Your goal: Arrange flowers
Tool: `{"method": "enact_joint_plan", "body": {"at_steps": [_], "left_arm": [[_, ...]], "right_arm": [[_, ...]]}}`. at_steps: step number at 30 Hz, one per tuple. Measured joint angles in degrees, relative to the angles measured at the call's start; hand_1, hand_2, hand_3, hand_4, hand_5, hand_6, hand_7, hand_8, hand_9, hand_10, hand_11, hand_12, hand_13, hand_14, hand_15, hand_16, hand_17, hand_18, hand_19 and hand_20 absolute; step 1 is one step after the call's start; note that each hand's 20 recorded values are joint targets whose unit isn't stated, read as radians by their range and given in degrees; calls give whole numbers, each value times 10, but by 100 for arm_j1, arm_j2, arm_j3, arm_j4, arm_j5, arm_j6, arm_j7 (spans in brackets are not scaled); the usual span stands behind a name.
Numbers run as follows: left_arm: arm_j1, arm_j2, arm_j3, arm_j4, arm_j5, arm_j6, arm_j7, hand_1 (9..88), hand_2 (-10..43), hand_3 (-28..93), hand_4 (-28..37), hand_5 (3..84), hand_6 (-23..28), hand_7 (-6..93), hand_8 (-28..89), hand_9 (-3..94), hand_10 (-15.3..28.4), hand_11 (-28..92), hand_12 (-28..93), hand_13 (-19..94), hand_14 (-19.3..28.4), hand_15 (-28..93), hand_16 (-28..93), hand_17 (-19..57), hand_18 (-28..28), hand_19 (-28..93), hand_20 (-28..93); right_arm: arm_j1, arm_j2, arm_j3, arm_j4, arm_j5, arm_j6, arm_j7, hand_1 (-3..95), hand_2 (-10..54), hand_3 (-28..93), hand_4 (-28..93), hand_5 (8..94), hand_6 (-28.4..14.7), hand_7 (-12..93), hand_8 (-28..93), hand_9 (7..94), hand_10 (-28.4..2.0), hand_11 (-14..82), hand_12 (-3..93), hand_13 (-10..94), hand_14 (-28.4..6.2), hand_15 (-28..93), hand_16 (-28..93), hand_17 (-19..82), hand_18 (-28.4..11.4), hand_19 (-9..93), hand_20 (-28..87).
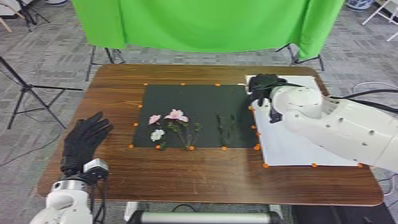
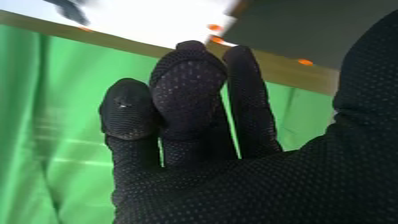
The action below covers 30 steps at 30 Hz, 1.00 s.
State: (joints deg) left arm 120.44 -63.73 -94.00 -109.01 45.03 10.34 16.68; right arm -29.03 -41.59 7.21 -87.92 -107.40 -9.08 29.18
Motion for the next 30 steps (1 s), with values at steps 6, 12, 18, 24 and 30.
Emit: {"method": "enact_joint_plan", "body": {"at_steps": [6, 12, 18, 24, 30], "left_arm": [[0, 13, -2, -1, 0, -19, -10, 174, -29, 714, -283, 475, 45, 114, -70, 459, 131, 188, 126, 381, 176, 231, 14, 80, 142, 90, 185], [0, 21, -2, -2, 0, -30, -11, 174, -29, 713, -283, 474, 44, 114, -70, 459, 131, 188, 126, 380, 177, 231, 14, 80, 142, 90, 185], [-6, 21, 0, -1, 4, -34, 4, 173, -29, 714, -283, 474, 43, 115, -70, 458, 131, 187, 125, 380, 176, 230, 14, 80, 142, 90, 184], [-3, 15, 0, -1, 4, -35, 11, 174, -29, 714, -283, 474, 42, 117, -70, 459, 131, 188, 126, 380, 176, 230, 14, 80, 143, 91, 184], [3, 11, -6, -3, 4, -35, 18, 175, -28, 713, -283, 475, 41, 119, -70, 459, 131, 188, 126, 380, 176, 230, 15, 80, 143, 91, 184]], "right_arm": [[-149, 145, 109, 88, -12, -129, 77, 259, -95, 682, -158, 519, 13, 128, -81, 593, -155, 105, 188, 814, -64, 668, 274, 546, -184, 932, 522], [-259, 228, 137, 180, -30, -193, 116, 273, -95, 687, -161, 528, 15, 137, -86, 600, -151, 111, 187, 817, -64, 667, 275, 549, -184, 932, 525], [-402, 253, 325, 218, -36, -192, 147, 301, -95, 700, -167, 552, 24, 150, -93, 631, -140, 134, 188, 824, -61, 669, 271, 555, -181, 932, 525], [-621, 342, 563, 109, -38, -167, 220, 333, -95, 703, -175, 618, 42, 175, -107, 705, -135, 170, 191, 837, -56, 669, 272, 565, -180, 932, 531], [-754, 422, 622, -15, -68, -33, 246, 362, -95, 708, -182, 656, 49, 192, -117, 760, -130, 198, 195, 857, -48, 670, 274, 585, -176, 932, 541]]}}
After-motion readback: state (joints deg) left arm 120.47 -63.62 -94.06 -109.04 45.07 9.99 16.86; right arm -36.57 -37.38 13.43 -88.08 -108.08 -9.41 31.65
